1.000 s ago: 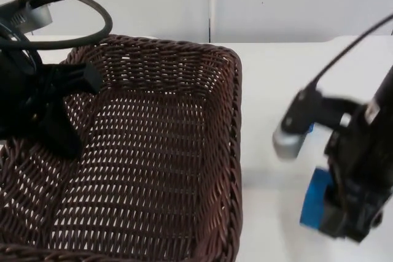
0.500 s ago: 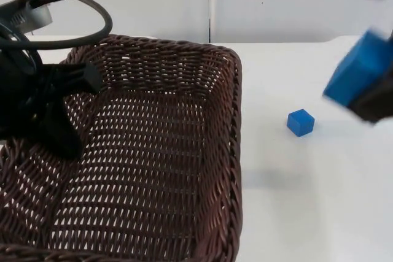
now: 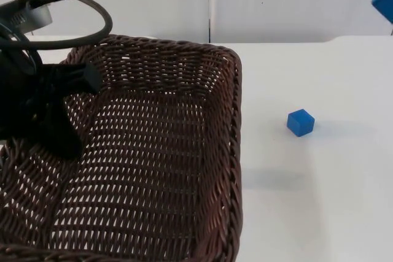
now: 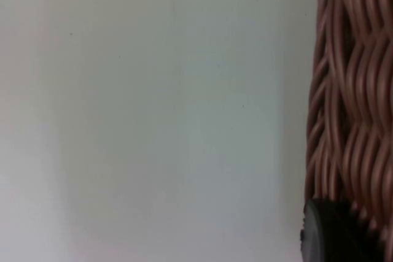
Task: Pick up the basket with the left hand and place the largest block into the basket with the right hand.
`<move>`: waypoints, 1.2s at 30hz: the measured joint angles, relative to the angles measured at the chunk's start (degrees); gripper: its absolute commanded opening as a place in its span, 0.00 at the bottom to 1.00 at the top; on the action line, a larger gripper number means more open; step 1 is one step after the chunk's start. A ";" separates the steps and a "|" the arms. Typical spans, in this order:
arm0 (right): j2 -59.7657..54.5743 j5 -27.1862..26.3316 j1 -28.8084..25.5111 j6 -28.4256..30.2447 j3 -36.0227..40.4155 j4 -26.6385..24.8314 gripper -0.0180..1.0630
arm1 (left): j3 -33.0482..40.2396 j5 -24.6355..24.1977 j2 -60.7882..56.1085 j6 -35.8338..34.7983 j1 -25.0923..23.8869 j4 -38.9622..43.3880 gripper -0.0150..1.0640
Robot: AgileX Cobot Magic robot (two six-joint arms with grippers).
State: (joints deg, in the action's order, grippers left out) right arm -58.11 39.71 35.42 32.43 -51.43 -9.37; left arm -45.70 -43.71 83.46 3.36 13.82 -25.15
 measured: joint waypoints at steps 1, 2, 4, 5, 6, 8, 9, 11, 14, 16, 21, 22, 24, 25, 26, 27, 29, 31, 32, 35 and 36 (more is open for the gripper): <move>0.09 0.00 0.00 -0.29 0.00 0.00 0.02 | 0.00 0.00 0.00 0.00 0.00 0.00 0.01; 0.09 0.00 0.00 -0.88 0.00 0.00 0.02 | 0.00 0.00 0.00 0.00 0.00 0.00 0.01; 0.09 0.00 0.00 -1.35 0.00 0.00 0.02 | 0.00 0.00 0.00 0.00 0.00 0.00 0.01; 0.09 0.00 0.00 -1.60 0.00 0.00 0.02 | 0.00 0.00 0.00 0.00 0.00 0.00 0.01; 0.09 0.00 0.00 -1.63 0.00 0.00 0.02 | 0.00 0.00 0.00 0.00 0.00 0.00 0.01; 0.09 0.00 0.00 -1.77 0.00 -0.53 0.02 | 0.00 0.00 0.00 0.00 0.00 0.00 0.01; 0.09 0.00 0.00 -1.77 0.00 -0.53 0.02 | 0.00 0.00 0.00 0.00 0.00 0.00 0.01; 0.09 -0.31 0.00 -1.77 0.00 -2.05 0.02 | 0.00 0.00 0.00 0.00 0.00 0.00 0.01; 0.09 -0.97 0.00 -1.77 0.00 -2.95 0.02 | 0.00 0.00 0.00 0.00 0.00 0.00 0.01; 0.09 -2.07 0.00 -1.77 0.00 -4.11 0.02 | 0.00 0.00 0.00 0.00 0.00 0.00 0.01; 0.09 -4.30 0.00 -1.86 0.00 -5.69 0.02 | 0.00 0.00 0.00 0.00 0.00 0.00 0.01; 0.09 -5.12 0.00 -1.86 0.00 -6.22 0.02 | 0.00 0.00 0.00 0.00 0.00 0.00 0.01; -0.61 -6.52 0.00 -1.86 0.00 -7.54 0.02 | 0.00 0.00 0.00 0.00 0.00 0.00 0.01; -0.61 -6.52 0.00 -1.86 0.00 -7.54 0.02 | 0.00 0.00 0.00 0.00 0.00 0.00 0.01; -1.36 -7.20 0.00 -1.86 0.00 -8.20 0.02 | 0.00 0.00 0.00 0.00 0.00 0.00 0.01; -2.35 -7.58 0.00 -1.86 -0.12 -8.98 0.02 | 0.00 0.00 0.00 0.00 0.00 0.00 0.01; -4.96 -7.88 0.16 -1.90 -1.28 -10.30 0.02 | 0.00 0.00 0.00 0.00 0.00 0.00 0.01; -6.68 -7.88 0.43 -1.90 -2.21 -11.02 0.02 | 0.00 0.12 0.00 0.00 0.00 0.00 0.01; -9.26 -7.71 1.05 -2.00 -3.94 -12.02 0.02 | 0.00 0.12 0.00 0.00 0.00 0.00 0.01; -13.44 -7.62 2.65 -1.90 -7.08 -12.48 0.02 | 0.00 0.32 0.00 0.00 0.00 0.00 0.01; -15.60 -7.62 3.49 -1.48 -8.47 -12.57 0.02 | 0.00 0.36 0.00 0.00 0.00 0.00 0.01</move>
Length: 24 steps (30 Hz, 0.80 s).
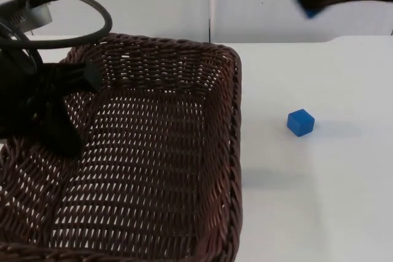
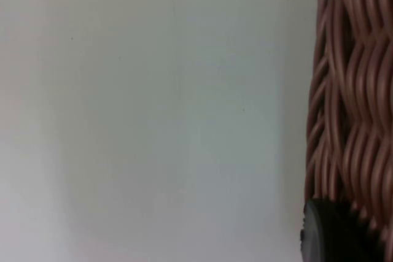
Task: Pick up the basket with the left hand and place the largest block into the basket with the right hand.
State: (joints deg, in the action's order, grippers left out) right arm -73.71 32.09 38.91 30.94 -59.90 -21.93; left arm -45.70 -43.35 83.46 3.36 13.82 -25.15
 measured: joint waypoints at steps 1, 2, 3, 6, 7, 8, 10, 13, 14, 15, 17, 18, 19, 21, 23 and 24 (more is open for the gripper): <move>-1.80 0.00 1.08 0.91 -1.66 0.00 0.02 | 0.00 0.09 0.00 0.00 0.00 0.00 0.01; -3.94 0.00 2.12 2.11 -3.18 -0.15 0.02 | 0.00 0.09 0.00 0.00 0.00 0.00 0.01; -6.08 0.00 2.99 2.86 -4.56 -0.15 0.02 | 0.00 0.21 0.00 0.00 0.00 0.00 0.01; -9.91 -0.22 4.10 3.83 -6.52 -0.33 0.02 | 0.00 0.33 0.00 0.00 0.00 0.00 0.01; -12.80 -0.51 4.63 4.00 -7.51 -0.42 0.02 | 0.00 0.33 0.00 0.00 0.00 0.00 0.01; -12.80 -0.51 4.63 4.00 -7.51 -0.42 0.02 | 0.00 0.33 0.00 0.00 0.00 0.00 0.01; -16.03 -1.24 4.91 4.46 -8.33 -0.42 0.02 | 0.00 0.33 0.00 0.00 0.00 0.00 0.01; -19.11 -2.94 5.30 4.57 -8.72 -0.54 0.02 | 0.00 0.33 0.00 0.00 0.00 0.00 0.01; -20.23 -3.95 5.76 4.68 -8.72 -0.54 0.04 | 0.00 0.43 0.00 0.00 0.00 0.00 0.01; -21.50 -4.75 6.24 4.68 -8.72 -0.54 0.06 | 0.00 0.53 0.00 0.00 0.00 0.00 0.01; -23.25 -5.84 7.12 4.68 -8.72 -0.54 0.14 | 0.00 0.51 0.00 0.00 0.00 0.00 0.01; -24.08 -6.72 7.66 4.68 -8.72 -0.54 0.14 | 0.00 0.51 0.00 0.00 0.00 0.00 0.01; -25.01 -7.50 8.14 4.68 -8.72 -0.54 0.20 | 0.00 0.51 0.00 0.00 0.00 0.00 0.01; -26.60 -8.41 8.75 4.68 -8.72 -0.54 0.38 | 0.00 0.51 0.00 0.00 0.00 0.00 0.01; -27.06 -8.55 8.75 4.68 -8.72 -0.54 0.51 | 0.00 0.51 0.00 0.00 0.00 0.00 0.01; -27.48 -8.85 8.84 4.68 -8.72 -0.54 0.51 | 0.00 0.51 0.00 0.00 0.00 0.00 0.01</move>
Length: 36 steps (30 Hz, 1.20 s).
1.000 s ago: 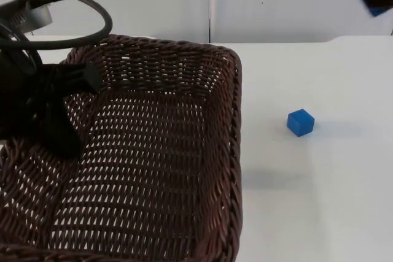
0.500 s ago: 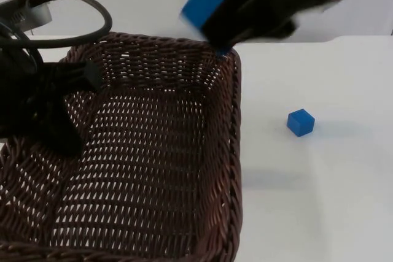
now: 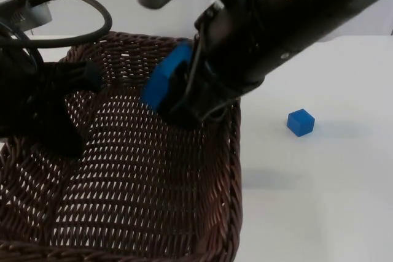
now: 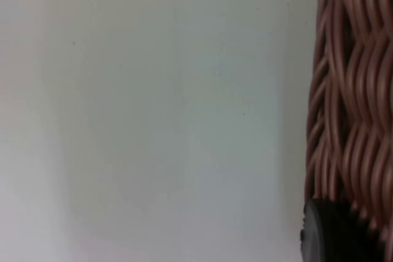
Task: Pick up the basket with the left hand and place the largest block into the basket with the right hand.
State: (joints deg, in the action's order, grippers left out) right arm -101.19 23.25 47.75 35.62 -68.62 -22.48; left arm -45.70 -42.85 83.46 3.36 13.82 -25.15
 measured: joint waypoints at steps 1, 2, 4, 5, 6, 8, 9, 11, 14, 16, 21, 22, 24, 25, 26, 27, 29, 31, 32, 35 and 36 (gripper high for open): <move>-0.39 -0.12 0.00 0.00 0.00 0.00 0.61 | 0.00 0.00 0.00 0.00 0.00 0.00 0.01; -0.49 -0.27 0.00 0.00 0.00 0.00 0.67 | 0.00 0.00 0.00 0.00 0.00 0.00 0.01; -0.54 -0.36 0.00 0.00 0.00 0.00 0.72 | 0.00 0.00 0.00 0.00 0.00 0.00 0.01; -0.54 -0.42 0.13 0.00 -0.07 0.00 0.75 | 0.00 0.00 0.00 0.00 0.00 0.18 0.01; -0.54 -0.42 0.13 0.00 -0.07 0.00 0.76 | 0.00 0.00 0.00 0.00 0.00 0.18 0.01; -0.54 -0.42 0.13 0.00 -0.07 0.00 0.77 | 0.00 0.00 0.00 0.00 0.00 0.18 0.01; -0.34 -0.42 0.16 0.00 -0.07 0.00 0.77 | 0.00 0.00 0.00 0.00 0.00 0.18 0.01; 0.70 -0.30 0.16 0.00 -0.07 0.37 0.77 | 0.00 0.00 0.00 0.00 0.00 0.18 0.01; 2.64 0.71 0.16 0.00 -0.07 1.48 0.77 | 0.00 0.00 0.00 0.00 0.00 0.18 0.01; 5.73 2.90 0.16 -0.12 -0.07 3.36 0.77 | 0.00 0.00 0.00 0.00 0.00 0.18 0.01; 12.04 7.89 0.16 -0.55 -0.07 4.20 0.77 | 0.00 0.00 0.00 0.00 0.00 0.18 0.01; 12.04 7.89 0.16 -0.55 -0.07 4.20 0.77 | 0.00 0.00 0.00 0.00 0.00 0.18 0.01; 15.08 10.28 0.16 -1.52 -0.07 4.43 0.77 | 0.00 0.00 0.00 0.00 0.00 0.18 0.01; 16.67 11.18 0.16 -2.01 -0.07 4.43 0.77 | 0.00 0.00 0.00 0.00 0.00 0.18 0.01; 18.22 11.71 0.16 -2.43 0.07 4.43 0.77 | 0.00 0.00 0.00 0.00 0.00 0.18 0.01; 18.22 11.71 0.16 -2.43 0.07 4.43 0.77 | 0.00 0.00 0.00 0.00 0.00 0.18 0.01; 21.88 12.27 0.16 -3.15 1.79 4.70 0.77 | 0.00 0.00 0.00 0.00 0.00 0.18 0.01; 24.80 12.51 0.16 -3.75 3.86 5.28 0.77 | 0.00 0.00 0.00 0.00 0.00 0.18 0.01; 24.80 12.51 0.16 -3.75 3.86 5.28 0.77 | 0.00 0.00 0.00 0.00 0.00 0.18 0.01; 28.68 12.04 0.16 -4.32 8.14 5.58 0.77 | 0.00 0.00 0.00 0.00 0.00 0.18 0.01; 30.01 11.63 0.16 -4.71 9.40 5.58 0.77 | 0.00 0.00 0.00 0.00 0.00 0.18 0.01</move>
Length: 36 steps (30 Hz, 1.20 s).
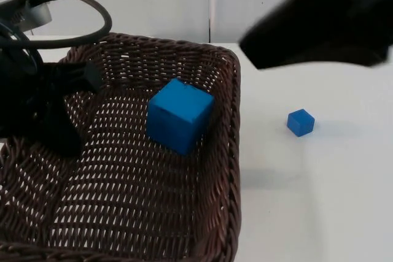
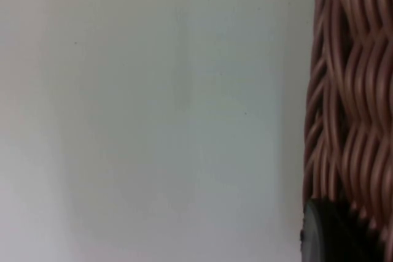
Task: Pick up the basket with the left hand and place the largest block into the basket with the right hand.
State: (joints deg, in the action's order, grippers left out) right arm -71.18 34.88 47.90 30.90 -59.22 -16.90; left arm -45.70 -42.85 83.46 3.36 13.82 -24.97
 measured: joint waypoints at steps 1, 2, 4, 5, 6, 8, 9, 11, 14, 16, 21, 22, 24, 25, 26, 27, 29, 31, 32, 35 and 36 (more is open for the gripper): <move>0.00 0.00 0.00 0.00 0.00 0.00 0.77 | 0.00 0.00 0.00 0.00 0.00 0.00 0.01; 1.76 -0.52 0.00 -0.45 1.85 0.11 0.77 | 0.00 0.00 0.00 0.00 0.00 0.00 0.01; 4.19 -0.92 0.00 -0.82 4.15 0.14 0.77 | 0.00 0.00 0.00 0.00 0.00 0.00 0.01; 4.19 -0.92 0.00 -0.82 4.15 0.14 0.77 | 0.00 0.00 0.00 0.00 0.00 0.00 0.01; 5.16 -1.05 0.00 -1.24 5.09 0.14 0.77 | 0.00 0.00 0.00 0.00 0.00 0.00 0.01; 7.20 -1.33 0.00 -1.61 6.33 0.14 0.77 | 0.00 0.00 0.00 0.00 0.00 0.00 0.01; 7.93 -1.33 0.00 -1.75 6.59 0.14 0.77 | 0.00 0.15 0.00 0.00 0.00 0.00 0.01; 8.57 -1.33 0.00 -1.75 6.71 0.14 0.77 | 0.00 0.28 0.00 0.00 0.00 0.00 0.01; 10.06 -1.33 0.00 -2.28 6.75 0.14 0.77 | 0.00 0.63 0.00 0.00 0.00 0.00 0.01; 10.42 -1.33 0.00 -2.46 6.75 0.14 0.77 | 0.00 0.63 0.00 0.00 0.00 0.00 0.01; 10.54 -1.33 0.00 -2.81 6.88 0.14 0.77 | 0.00 1.96 0.00 0.00 0.00 1.66 0.01; 10.54 -1.33 0.00 -2.81 6.97 0.14 0.77 | 0.00 2.52 0.00 0.00 0.00 2.30 0.01; 10.54 -1.33 0.00 -2.81 6.97 0.14 0.77 | 0.00 3.70 0.00 0.00 0.00 2.81 0.01; 10.54 -1.33 0.00 -2.81 6.97 0.14 0.77 | 0.00 3.70 0.00 0.00 0.00 2.81 0.01; 10.54 -1.33 0.00 -2.81 6.97 0.14 0.77 | 0.00 4.18 0.00 0.00 0.00 2.85 0.01; 10.54 -1.33 0.00 -2.81 6.97 0.14 0.77 | 0.00 5.03 0.00 0.00 0.00 2.94 0.01; 10.54 -1.33 0.00 -2.81 6.97 0.14 0.77 | 0.00 6.34 0.00 -0.14 0.00 2.94 0.01; 10.54 -1.33 0.00 -2.81 6.97 0.14 0.77 | 0.00 7.22 0.00 -0.14 0.00 2.94 0.01; 10.54 -1.22 0.00 -2.81 6.97 0.14 0.77 | 0.00 8.87 0.00 -0.25 0.00 2.94 0.01; 10.54 -0.59 0.00 -2.81 6.97 0.14 0.77 | 0.00 11.10 0.00 -0.35 0.00 2.94 0.01; 10.54 -0.59 0.00 -2.81 6.97 0.14 0.77 | 0.00 11.10 0.00 -0.35 0.00 2.94 0.01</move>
State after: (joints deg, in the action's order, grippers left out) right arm -60.64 34.29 47.90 28.09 -52.25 -16.76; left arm -45.70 -31.75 83.46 3.01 13.82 -22.03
